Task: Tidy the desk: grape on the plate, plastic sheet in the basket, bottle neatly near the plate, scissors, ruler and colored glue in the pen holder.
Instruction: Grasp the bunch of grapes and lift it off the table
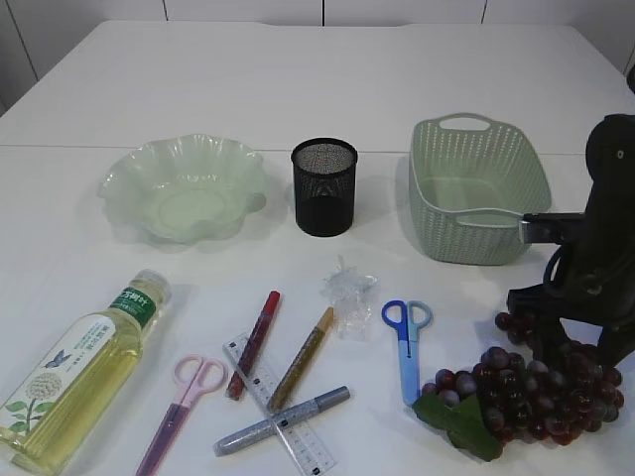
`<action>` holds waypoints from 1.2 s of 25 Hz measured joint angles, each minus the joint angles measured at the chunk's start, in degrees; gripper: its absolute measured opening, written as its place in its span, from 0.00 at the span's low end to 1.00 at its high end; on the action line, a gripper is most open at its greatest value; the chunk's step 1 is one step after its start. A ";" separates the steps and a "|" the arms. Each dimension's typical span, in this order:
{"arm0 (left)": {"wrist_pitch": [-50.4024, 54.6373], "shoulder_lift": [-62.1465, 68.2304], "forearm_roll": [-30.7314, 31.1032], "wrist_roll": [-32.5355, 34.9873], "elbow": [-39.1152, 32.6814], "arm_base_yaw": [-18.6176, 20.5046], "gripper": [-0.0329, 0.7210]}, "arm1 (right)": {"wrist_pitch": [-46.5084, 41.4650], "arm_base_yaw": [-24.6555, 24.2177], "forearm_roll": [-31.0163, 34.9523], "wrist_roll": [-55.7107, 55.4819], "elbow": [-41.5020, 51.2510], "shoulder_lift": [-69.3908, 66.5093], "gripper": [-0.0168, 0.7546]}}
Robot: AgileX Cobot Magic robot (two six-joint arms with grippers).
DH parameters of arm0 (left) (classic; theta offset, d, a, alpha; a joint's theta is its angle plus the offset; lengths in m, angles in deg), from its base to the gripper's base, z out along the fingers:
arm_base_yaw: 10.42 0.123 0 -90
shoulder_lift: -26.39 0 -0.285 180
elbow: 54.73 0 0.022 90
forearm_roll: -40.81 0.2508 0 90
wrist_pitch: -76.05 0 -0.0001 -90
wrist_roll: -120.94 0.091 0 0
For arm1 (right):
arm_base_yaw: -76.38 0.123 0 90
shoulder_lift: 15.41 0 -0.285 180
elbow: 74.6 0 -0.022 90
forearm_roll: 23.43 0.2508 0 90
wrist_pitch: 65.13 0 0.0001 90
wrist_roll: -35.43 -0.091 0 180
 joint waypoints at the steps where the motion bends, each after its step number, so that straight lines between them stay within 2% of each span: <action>1: 0.00 0.00 0.00 0.00 0.00 0.00 0.55 | 0.14 0.00 0.00 0.00 0.00 0.00 0.73; 19: 0.00 0.00 -0.67 0.00 0.00 0.00 0.55 | 0.90 0.00 -0.31 0.00 0.00 -0.92 0.72; 30: -0.34 0.00 -3.83 0.00 0.00 0.00 0.55 | 1.00 0.00 -0.70 0.00 -0.13 -1.85 0.50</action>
